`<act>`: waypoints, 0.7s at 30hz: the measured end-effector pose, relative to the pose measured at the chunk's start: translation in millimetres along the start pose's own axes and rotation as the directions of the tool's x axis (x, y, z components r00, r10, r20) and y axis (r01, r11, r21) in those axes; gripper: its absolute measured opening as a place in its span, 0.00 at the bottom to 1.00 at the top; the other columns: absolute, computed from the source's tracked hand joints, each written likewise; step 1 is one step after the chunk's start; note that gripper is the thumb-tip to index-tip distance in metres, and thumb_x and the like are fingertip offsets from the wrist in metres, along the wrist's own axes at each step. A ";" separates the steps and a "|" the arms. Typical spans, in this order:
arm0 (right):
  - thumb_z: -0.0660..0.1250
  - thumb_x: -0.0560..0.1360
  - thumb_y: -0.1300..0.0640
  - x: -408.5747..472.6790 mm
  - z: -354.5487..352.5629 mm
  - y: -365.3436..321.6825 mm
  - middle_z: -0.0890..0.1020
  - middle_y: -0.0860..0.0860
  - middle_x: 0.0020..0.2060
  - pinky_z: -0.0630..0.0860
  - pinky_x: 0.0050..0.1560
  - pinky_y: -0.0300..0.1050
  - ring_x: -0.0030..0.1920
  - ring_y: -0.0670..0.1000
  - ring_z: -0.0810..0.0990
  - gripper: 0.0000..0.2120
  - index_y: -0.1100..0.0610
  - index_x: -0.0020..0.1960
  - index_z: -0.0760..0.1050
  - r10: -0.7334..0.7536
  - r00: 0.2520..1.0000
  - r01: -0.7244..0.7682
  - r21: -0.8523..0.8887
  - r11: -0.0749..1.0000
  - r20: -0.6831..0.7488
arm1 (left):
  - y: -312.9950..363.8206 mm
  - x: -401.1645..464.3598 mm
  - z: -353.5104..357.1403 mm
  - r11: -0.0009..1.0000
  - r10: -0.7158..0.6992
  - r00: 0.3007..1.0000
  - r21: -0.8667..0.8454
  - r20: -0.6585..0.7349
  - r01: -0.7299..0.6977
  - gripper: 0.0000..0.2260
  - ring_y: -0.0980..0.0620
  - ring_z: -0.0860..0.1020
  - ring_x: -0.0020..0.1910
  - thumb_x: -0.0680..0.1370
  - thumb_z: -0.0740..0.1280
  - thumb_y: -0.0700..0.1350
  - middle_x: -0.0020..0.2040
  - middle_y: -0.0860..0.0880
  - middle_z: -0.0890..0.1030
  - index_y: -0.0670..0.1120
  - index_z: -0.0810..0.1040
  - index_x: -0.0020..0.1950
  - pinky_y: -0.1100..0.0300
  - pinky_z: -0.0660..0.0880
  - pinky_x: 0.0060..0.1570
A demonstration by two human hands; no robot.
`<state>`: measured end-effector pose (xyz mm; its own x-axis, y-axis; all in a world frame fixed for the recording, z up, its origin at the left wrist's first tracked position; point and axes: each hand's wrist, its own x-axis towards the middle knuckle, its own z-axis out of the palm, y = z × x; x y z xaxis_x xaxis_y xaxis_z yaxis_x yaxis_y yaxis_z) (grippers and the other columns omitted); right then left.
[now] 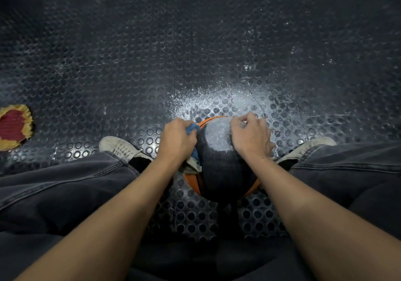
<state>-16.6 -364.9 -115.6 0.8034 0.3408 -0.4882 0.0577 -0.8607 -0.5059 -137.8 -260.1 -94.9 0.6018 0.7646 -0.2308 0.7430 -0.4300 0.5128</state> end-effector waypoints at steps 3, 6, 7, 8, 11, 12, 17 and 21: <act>0.54 0.80 0.44 -1.4 1.3 -2.4 0.71 0.54 0.64 0.61 0.66 0.63 0.66 0.59 0.68 0.14 0.47 0.60 0.72 0.019 0.999 -0.021 -0.060 0.998 -0.032 | 8.9 -25.5 0.3 0.997 0.073 0.997 -0.029 -0.038 -0.074 0.07 0.53 0.75 0.36 0.78 0.66 0.43 0.36 0.52 0.75 0.47 0.84 0.49 0.63 0.64 0.34; 0.55 0.80 0.44 2.4 -1.5 -2.8 0.71 0.54 0.64 0.62 0.66 0.63 0.65 0.59 0.68 0.13 0.47 0.58 0.73 0.035 0.999 -0.036 -0.027 0.999 -0.030 | 11.1 -59.5 4.3 0.965 0.256 0.965 -0.039 -0.049 -0.258 0.08 0.52 0.75 0.41 0.78 0.65 0.45 0.43 0.50 0.76 0.47 0.84 0.51 0.59 0.69 0.43; 0.55 0.80 0.44 1.9 -0.7 -1.6 0.71 0.54 0.64 0.61 0.66 0.63 0.66 0.58 0.68 0.13 0.47 0.58 0.73 0.029 0.999 -0.030 -0.025 0.999 -0.025 | 9.2 -51.8 5.5 0.972 0.231 0.971 -0.024 -0.058 -0.233 0.08 0.51 0.76 0.43 0.78 0.65 0.45 0.44 0.49 0.77 0.47 0.84 0.51 0.58 0.70 0.45; 0.55 0.80 0.43 0.3 0.8 -0.9 0.71 0.54 0.64 0.61 0.66 0.63 0.66 0.58 0.68 0.14 0.46 0.59 0.73 0.020 1.000 -0.021 -0.031 0.999 -0.021 | 7.8 -38.4 4.9 0.986 0.166 0.983 -0.015 -0.073 -0.167 0.08 0.50 0.76 0.43 0.78 0.65 0.44 0.43 0.48 0.77 0.47 0.84 0.51 0.58 0.69 0.44; 0.53 0.80 0.41 -4.0 8.2 -3.3 0.68 0.54 0.66 0.60 0.67 0.64 0.68 0.59 0.66 0.19 0.45 0.66 0.71 0.041 0.999 -0.042 -0.074 0.996 -0.009 | 2.8 -8.3 -6.3 0.998 0.046 0.999 -0.033 -0.008 -0.046 0.07 0.51 0.77 0.41 0.78 0.66 0.41 0.39 0.50 0.75 0.46 0.84 0.51 0.68 0.66 0.39; 0.52 0.80 0.41 -4.2 8.3 -5.5 0.67 0.54 0.67 0.60 0.66 0.64 0.67 0.59 0.65 0.20 0.45 0.68 0.71 0.059 0.998 -0.059 -0.086 0.995 -0.006 | 2.1 -6.2 -12.2 0.997 0.069 0.997 -0.047 0.029 -0.068 0.08 0.54 0.75 0.42 0.77 0.68 0.41 0.42 0.51 0.74 0.46 0.83 0.55 0.72 0.67 0.43; 0.55 0.80 0.41 5.3 0.6 -1.0 0.66 0.54 0.69 0.61 0.69 0.63 0.68 0.59 0.65 0.22 0.43 0.72 0.67 0.001 0.999 0.001 -0.040 0.999 0.044 | -21.8 -0.3 -33.6 0.960 -0.153 0.985 -0.225 0.077 0.167 0.29 0.58 0.70 0.50 0.68 0.78 0.41 0.56 0.52 0.66 0.49 0.70 0.65 0.70 0.68 0.54; 0.58 0.81 0.50 -1.7 4.6 4.3 0.73 0.44 0.65 0.68 0.69 0.58 0.59 0.44 0.71 0.17 0.43 0.67 0.76 -0.360 0.932 0.357 0.084 0.931 0.035 | -33.5 -1.1 -31.0 0.887 -0.172 0.976 -0.410 0.131 0.211 0.14 0.63 0.68 0.25 0.67 0.78 0.41 0.32 0.55 0.75 0.48 0.74 0.45 0.71 0.63 0.24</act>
<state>-20.4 -367.5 -120.3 0.7077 0.6409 -0.2974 0.2907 -0.6478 -0.7042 -172.5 -231.7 -86.2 0.4983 0.7574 -0.4220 0.6664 -0.0232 0.7453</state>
